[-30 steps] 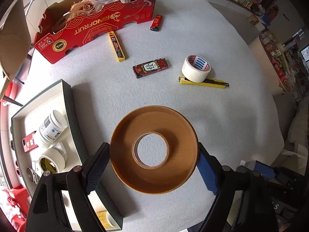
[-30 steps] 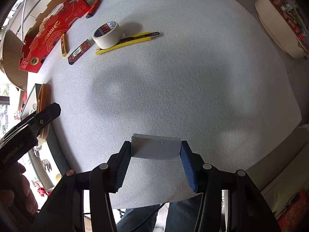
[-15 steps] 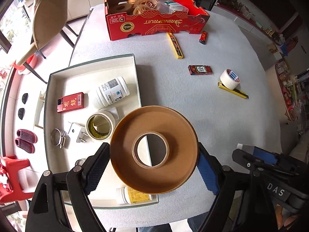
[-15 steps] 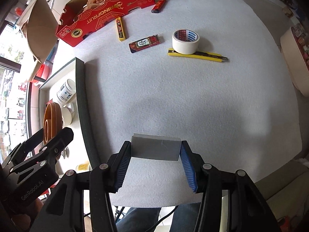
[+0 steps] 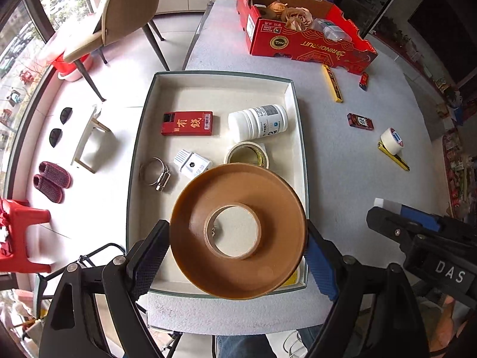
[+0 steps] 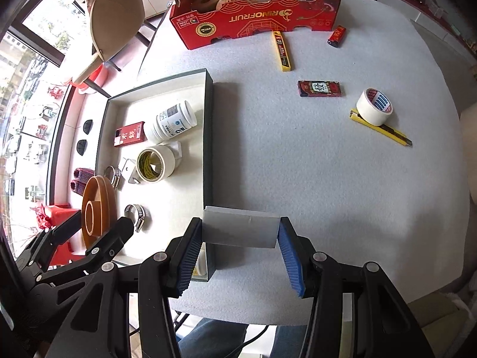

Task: Organize rigid objects
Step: 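Carry brown ring with left tool while right tool carries white block over tray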

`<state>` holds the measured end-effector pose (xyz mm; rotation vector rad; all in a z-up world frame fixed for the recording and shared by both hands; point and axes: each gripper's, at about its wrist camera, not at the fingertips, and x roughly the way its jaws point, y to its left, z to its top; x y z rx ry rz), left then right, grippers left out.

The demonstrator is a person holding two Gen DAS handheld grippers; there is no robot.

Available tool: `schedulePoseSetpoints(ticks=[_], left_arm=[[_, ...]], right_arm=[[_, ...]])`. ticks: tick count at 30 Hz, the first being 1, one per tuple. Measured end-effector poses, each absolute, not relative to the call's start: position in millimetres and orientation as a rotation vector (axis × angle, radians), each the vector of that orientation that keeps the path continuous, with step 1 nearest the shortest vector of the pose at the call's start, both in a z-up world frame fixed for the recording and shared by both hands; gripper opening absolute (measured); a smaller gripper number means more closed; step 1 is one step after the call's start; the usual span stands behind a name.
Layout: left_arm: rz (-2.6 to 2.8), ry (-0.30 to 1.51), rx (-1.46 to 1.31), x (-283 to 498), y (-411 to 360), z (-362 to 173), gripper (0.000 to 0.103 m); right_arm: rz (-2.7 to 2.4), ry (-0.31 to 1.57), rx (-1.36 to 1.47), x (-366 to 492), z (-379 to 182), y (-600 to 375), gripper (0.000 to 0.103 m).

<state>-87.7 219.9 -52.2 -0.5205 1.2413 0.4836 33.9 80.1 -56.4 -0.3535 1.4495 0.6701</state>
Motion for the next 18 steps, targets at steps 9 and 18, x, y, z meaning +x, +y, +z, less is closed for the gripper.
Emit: schedulePoseSetpoints(ticks=[9, 18], left_arm=[[0.541, 1.229, -0.551, -114.1, 241.1, -55.8, 0.088], [0.546, 1.262, -0.577, -131.0, 241.8, -70.0, 0.088]], right_arm=[[0.775, 1.438, -0.408, 11.9, -55.2, 117.0, 0.052], [0.817, 1.489, -0.435, 1.3, -70.2, 133.6, 0.052]])
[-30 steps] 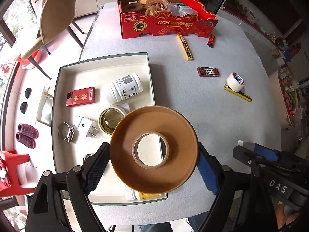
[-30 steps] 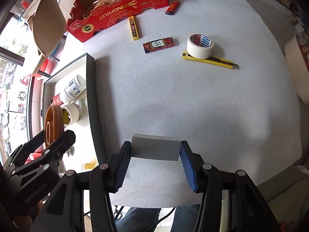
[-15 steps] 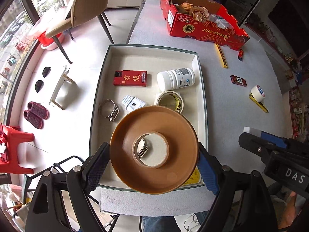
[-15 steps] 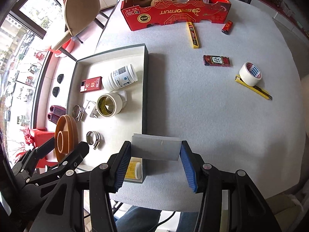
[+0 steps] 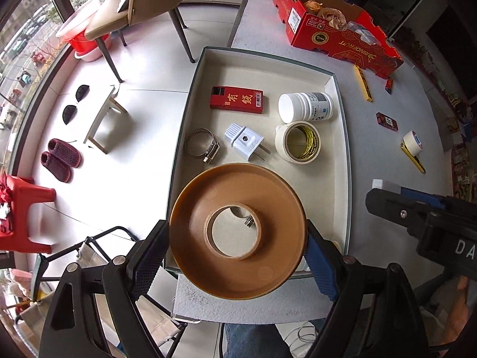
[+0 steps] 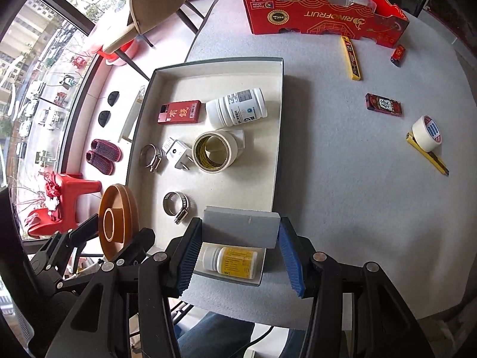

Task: Organize rigid objects
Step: 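Carry brown ring with left tool while right tool carries white block over tray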

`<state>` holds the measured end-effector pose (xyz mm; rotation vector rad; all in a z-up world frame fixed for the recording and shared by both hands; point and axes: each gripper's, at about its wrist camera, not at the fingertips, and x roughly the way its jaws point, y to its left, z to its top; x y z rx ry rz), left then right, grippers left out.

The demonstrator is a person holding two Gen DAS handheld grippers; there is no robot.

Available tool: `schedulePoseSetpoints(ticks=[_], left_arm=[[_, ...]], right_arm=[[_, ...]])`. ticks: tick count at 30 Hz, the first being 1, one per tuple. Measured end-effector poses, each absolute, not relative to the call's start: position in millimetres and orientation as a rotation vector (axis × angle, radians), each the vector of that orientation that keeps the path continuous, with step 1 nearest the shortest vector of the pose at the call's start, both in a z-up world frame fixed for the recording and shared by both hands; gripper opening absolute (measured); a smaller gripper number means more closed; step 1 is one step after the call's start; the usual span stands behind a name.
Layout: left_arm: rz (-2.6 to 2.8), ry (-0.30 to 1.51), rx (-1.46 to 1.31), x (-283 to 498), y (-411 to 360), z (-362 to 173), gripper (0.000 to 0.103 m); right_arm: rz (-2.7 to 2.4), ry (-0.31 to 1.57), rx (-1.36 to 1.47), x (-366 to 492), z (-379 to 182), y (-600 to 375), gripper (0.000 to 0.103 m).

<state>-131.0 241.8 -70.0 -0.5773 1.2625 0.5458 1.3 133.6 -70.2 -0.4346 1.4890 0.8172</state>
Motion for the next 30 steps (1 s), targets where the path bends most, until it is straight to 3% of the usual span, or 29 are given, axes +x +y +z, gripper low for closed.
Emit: schedulePoseSetpoints(ticks=[30], left_arm=[[0.476, 1.345, -0.516, -104.5, 242.7, -97.4, 0.087]], right_arm=[[0.822, 1.551, -0.505, -4.3, -97.9, 164.3, 0.052]])
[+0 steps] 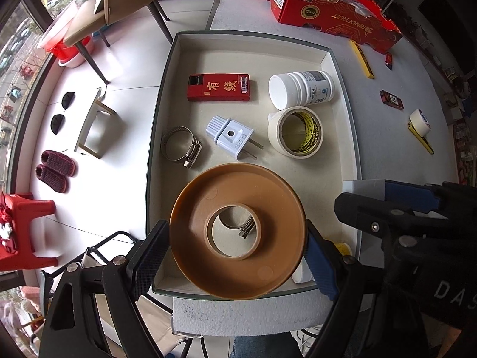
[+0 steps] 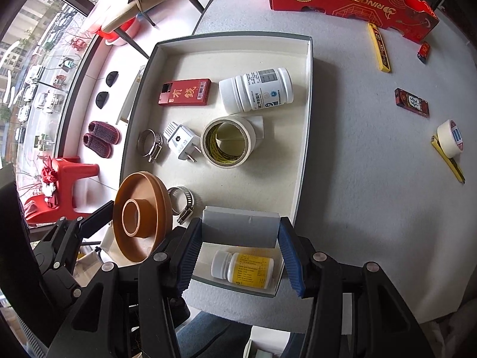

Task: Organize rigid objects
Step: 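Carry brown ring with left tool while right tool carries white block over tray, then lower brown ring into tray with left tool while right tool releases white block there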

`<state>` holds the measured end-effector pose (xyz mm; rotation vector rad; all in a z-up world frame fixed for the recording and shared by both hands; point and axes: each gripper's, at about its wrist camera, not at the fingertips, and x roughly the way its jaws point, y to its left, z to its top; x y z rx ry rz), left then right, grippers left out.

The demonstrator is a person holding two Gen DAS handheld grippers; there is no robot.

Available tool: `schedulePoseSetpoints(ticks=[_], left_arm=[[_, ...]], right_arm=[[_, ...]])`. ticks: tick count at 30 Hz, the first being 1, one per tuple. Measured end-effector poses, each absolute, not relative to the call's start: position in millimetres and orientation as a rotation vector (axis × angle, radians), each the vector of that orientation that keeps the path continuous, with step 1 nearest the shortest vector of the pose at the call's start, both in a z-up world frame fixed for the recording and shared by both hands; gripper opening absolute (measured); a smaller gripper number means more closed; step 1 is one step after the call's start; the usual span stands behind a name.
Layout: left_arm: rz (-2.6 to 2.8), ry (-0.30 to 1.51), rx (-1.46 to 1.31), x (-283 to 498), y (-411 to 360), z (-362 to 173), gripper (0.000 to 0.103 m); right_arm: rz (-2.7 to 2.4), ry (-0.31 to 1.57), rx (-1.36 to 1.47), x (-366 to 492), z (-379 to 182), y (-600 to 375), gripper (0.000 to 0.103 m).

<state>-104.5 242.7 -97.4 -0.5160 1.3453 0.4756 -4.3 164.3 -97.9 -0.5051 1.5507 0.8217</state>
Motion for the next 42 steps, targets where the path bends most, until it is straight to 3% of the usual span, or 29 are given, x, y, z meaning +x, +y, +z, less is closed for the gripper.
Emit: schedulePoseSetpoints(ticks=[42], left_arm=[[0.452, 1.414, -0.503, -89.7, 244.6, -116.6, 0.089]], right_arm=[[0.84, 1.619, -0.544, -1.3, -131.7, 180.9, 0.053]])
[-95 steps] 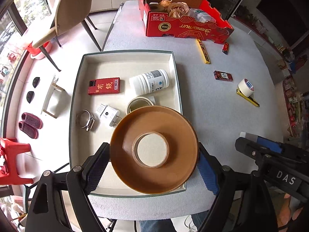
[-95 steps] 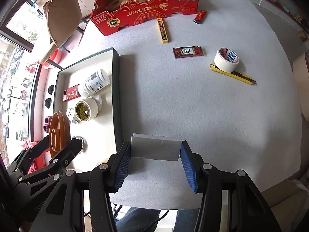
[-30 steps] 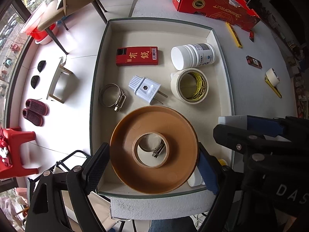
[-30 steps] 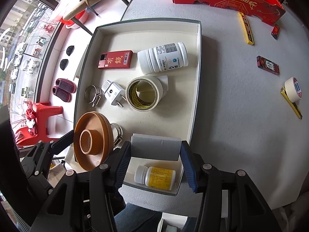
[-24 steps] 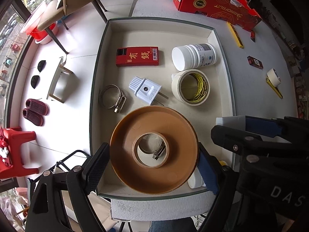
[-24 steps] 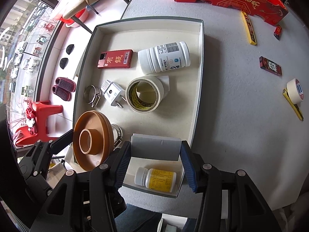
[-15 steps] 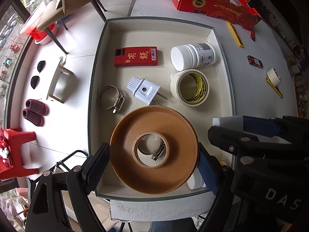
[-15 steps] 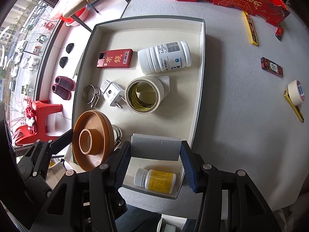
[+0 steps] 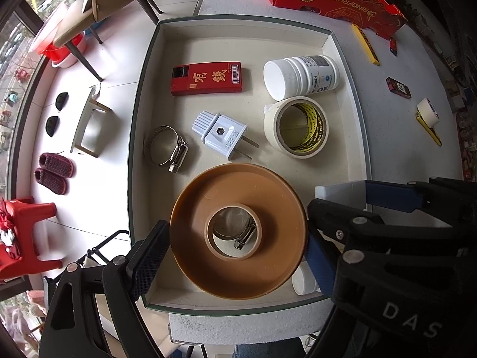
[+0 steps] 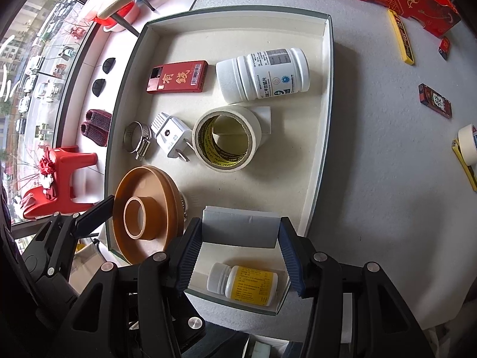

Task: Organize rigid objects
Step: 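Lower brown ring into tray with left tool while right tool releases white block there, then move left tool to red card box while right tool approaches white tape roll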

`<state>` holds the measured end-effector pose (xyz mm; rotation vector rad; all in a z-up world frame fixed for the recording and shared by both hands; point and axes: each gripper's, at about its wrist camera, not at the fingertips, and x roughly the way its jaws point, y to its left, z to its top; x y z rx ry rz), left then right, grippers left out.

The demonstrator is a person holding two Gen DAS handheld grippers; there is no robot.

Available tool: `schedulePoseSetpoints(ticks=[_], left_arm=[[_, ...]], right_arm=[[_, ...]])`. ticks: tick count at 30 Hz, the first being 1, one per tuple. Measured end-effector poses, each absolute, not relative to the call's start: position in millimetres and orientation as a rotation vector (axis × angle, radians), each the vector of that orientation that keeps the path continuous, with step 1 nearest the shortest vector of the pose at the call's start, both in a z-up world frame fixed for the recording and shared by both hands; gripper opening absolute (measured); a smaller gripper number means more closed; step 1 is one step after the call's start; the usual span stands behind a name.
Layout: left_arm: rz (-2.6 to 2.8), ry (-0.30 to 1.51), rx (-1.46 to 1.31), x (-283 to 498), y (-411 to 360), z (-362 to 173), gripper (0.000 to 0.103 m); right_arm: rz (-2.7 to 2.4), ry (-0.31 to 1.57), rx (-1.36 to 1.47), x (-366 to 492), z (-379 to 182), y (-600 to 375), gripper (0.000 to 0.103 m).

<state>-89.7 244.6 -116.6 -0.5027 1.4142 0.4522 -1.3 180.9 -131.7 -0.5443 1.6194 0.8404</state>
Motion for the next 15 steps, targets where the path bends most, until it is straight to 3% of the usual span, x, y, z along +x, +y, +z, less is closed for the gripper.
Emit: schedulePoseSetpoints(ticks=[2, 3, 6, 15], left_arm=[[0.461, 1.428, -0.51, -90.5, 245.1, -119.3, 0.09], [0.466, 1.421, -0.526, -92.1, 246.2, -119.6, 0.091], [0.486, 1.414, -0.551, -94.7, 249.9, -119.4, 0.103], [0.479, 1.371, -0.556, -88.8, 245.6, -105.4, 0.103]], right_arm=[[0.838, 1.611, -0.523, 1.0, -129.2, 179.0, 0.071], [0.82, 1.591, -0.518, 2.8, -126.1, 176.9, 0.089], [0.807, 1.575, -0.482, 12.0, -118.6, 170.7, 0.091], [0.681, 1.622, -0.362, 38.6, -116.8, 121.4, 0.091]])
